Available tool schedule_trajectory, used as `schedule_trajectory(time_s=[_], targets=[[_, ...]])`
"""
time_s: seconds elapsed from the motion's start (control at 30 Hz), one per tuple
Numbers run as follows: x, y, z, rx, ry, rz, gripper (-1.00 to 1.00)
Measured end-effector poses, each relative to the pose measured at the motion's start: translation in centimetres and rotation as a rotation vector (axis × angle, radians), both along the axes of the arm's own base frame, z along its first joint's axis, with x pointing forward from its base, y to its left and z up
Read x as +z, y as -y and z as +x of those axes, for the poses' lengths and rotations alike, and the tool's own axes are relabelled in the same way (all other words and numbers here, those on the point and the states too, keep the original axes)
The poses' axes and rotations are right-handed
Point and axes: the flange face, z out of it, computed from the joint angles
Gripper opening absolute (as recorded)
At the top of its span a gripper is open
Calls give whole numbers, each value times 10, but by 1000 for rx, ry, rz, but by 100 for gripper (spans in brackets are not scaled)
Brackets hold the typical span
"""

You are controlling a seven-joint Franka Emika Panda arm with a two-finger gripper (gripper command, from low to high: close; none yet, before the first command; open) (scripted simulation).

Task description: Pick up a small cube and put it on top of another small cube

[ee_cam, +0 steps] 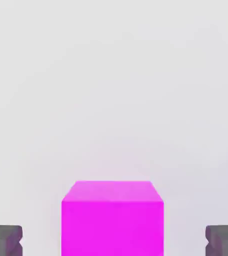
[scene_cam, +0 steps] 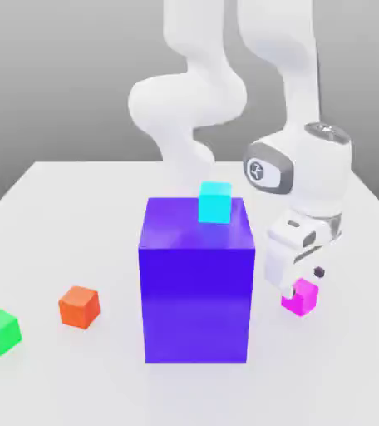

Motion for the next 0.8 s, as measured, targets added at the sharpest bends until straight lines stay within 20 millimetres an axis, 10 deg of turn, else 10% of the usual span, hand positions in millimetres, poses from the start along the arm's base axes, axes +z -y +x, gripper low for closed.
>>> schedule_trajectory(time_s=[0.1, 0.13, 0.37, 0.8], targets=[[-16, 2, -3, -2, -1, -5, 0], [-19, 2, -4, -2, -1, -7, -100], [-19, 2, -4, -2, 0, -7, -100], [41, 1, -4, 3, 0, -7, -100]])
